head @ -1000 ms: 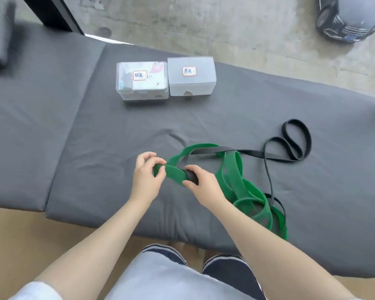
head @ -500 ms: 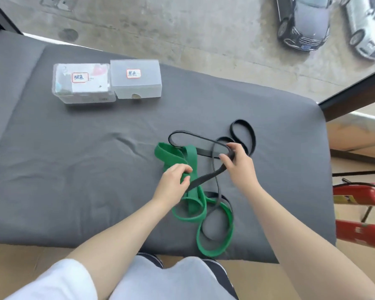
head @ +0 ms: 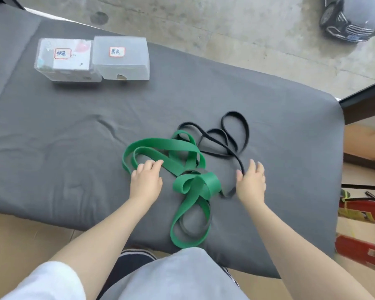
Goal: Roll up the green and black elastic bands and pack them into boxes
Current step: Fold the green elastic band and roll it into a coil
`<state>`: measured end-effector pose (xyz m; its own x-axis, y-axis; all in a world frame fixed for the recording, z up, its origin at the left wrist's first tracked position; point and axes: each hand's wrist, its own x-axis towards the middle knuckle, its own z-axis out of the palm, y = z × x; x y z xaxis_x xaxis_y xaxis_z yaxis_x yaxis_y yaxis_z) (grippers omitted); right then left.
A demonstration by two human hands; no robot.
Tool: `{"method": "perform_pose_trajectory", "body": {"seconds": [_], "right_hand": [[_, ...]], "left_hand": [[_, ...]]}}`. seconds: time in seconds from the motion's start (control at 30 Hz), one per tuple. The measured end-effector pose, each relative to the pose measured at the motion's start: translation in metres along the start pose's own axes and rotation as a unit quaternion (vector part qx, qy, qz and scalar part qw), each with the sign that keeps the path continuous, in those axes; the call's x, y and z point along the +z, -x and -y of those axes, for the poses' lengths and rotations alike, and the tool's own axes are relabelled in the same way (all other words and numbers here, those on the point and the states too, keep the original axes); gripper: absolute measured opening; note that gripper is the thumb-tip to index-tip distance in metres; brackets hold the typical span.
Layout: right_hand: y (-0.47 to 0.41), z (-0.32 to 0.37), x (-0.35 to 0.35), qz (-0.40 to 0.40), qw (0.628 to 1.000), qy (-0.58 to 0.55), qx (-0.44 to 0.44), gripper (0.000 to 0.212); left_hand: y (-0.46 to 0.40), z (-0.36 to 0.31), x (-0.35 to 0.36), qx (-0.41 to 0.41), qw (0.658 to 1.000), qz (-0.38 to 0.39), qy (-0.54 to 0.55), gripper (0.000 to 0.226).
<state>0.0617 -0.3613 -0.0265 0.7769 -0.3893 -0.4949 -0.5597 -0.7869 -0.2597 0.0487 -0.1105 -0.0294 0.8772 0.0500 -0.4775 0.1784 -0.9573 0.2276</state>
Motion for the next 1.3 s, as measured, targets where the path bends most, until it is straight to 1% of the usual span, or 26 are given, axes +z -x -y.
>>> {"method": "perform_pose_trajectory", "body": {"seconds": [0.03,0.07,0.1,0.13,0.17,0.2,0.27,0.33,0.37,0.4,0.47,0.53,0.6,0.67,0.73,0.8,0.87,0.93,0.97,1.0,1.07,1.13,1.17,1.2,1.23,1.3], "right_hand": [[0.005,0.013,0.002,-0.026,0.995,-0.017,-0.099,0.046],[0.009,0.027,0.004,-0.032,0.98,-0.028,-0.195,0.038],[0.013,0.04,0.007,-0.015,0.963,-0.017,-0.27,0.033],[0.016,0.051,0.012,0.019,0.946,0.014,-0.323,0.032],[0.018,0.06,0.017,0.065,0.935,0.048,-0.345,0.033],[0.018,0.068,0.022,0.114,0.932,0.079,-0.334,0.033],[0.012,0.079,0.028,0.184,0.941,0.102,-0.265,0.037],[0.003,0.079,0.032,0.209,0.952,0.089,-0.207,0.048],[-0.001,0.075,0.032,0.225,0.95,0.093,-0.195,0.055],[-0.004,0.071,0.032,0.245,0.948,0.094,-0.181,0.061],[-0.004,0.059,0.03,0.28,0.939,0.111,-0.164,0.068],[0.001,0.05,0.03,0.28,0.929,0.16,-0.179,0.066],[0.009,0.05,0.033,0.272,0.926,0.179,-0.19,0.064],[0.019,0.055,0.035,0.281,0.927,0.159,-0.192,0.057],[0.029,0.062,0.033,0.307,0.927,0.109,-0.188,0.051],[0.038,0.071,0.022,0.328,0.93,0.035,-0.164,0.05],[0.049,0.082,0.007,0.318,0.935,-0.023,-0.155,0.047],[0.059,0.095,-0.009,0.279,0.945,-0.087,-0.145,0.04],[0.064,0.102,-0.015,0.245,0.951,-0.115,-0.149,0.037],[0.069,0.108,-0.02,0.199,0.958,-0.127,-0.165,0.031],[0.078,0.117,-0.026,0.103,0.965,-0.097,-0.222,0.02],[0.088,0.123,-0.029,0.055,0.961,-0.061,-0.265,0.015],[0.094,0.124,-0.03,0.043,0.959,-0.051,-0.274,0.013],[0.099,0.123,-0.03,0.033,0.959,-0.042,-0.277,0.012],[0.104,0.121,-0.029,0.021,0.959,-0.028,-0.28,0.01],[0.111,0.112,-0.024,-0.012,0.958,0.001,-0.286,0.008]], "left_hand": [[-0.001,-0.004,-0.002,0.029,0.999,-0.023,0.005,0.05],[-0.003,-0.008,-0.003,0.067,0.997,-0.036,0.017,0.05],[-0.008,-0.013,-0.003,0.112,0.993,-0.04,0.018,0.052],[-0.015,-0.017,-0.004,0.159,0.987,-0.036,0.001,0.056],[-0.025,-0.022,-0.006,0.203,0.979,-0.026,-0.028,0.062],[-0.034,-0.027,-0.008,0.239,0.969,-0.009,-0.063,0.067],[-0.054,-0.037,-0.013,0.293,0.944,0.042,-0.148,0.073],[-0.073,-0.047,-0.016,0.332,0.915,0.069,-0.218,0.077],[-0.081,-0.051,-0.015,0.34,0.905,0.076,-0.244,0.077],[-0.088,-0.054,-0.012,0.347,0.895,0.082,-0.268,0.074],[-0.098,-0.063,-0.006,0.358,0.878,0.092,-0.304,0.059],[-0.103,-0.068,-0.003,0.364,0.872,0.091,-0.315,0.044],[-0.103,-0.066,-0.005,0.367,0.87,0.074,-0.32,0.036],[-0.101,-0.057,-0.009,0.364,0.864,0.075,-0.341,0.031],[-0.095,-0.047,-0.017,0.346,0.874,0.081,-0.332,0.028],[-0.088,-0.034,-0.027,0.334,0.89,0.08,-0.3,0.029],[-0.079,-0.021,-0.042,0.309,0.916,0.075,-0.246,0.027],[-0.071,-0.005,-0.063,0.233,0.963,0.082,-0.109,0.026],[-0.068,0.003,-0.075,0.19,0.977,0.091,-0.018,0.026],[-0.066,0.011,-0.086,0.156,0.98,0.096,0.079,0.026],[-0.066,0.026,-0.108,0.1,0.957,0.087,0.258,0.022],[-0.069,0.042,-0.128,0.029,0.913,0.043,0.405,0.016],[-0.07,0.05,-0.139,-0.002,0.89,0.013,0.456,0.014],[-0.072,0.058,-0.148,-0.022,0.871,-0.016,0.491,0.015],[-0.074,0.066,-0.156,-0.034,0.859,-0.046,0.509,0.017],[-0.072,0.078,-0.165,-0.033,0.847,-0.09,0.524,0.02]]}}
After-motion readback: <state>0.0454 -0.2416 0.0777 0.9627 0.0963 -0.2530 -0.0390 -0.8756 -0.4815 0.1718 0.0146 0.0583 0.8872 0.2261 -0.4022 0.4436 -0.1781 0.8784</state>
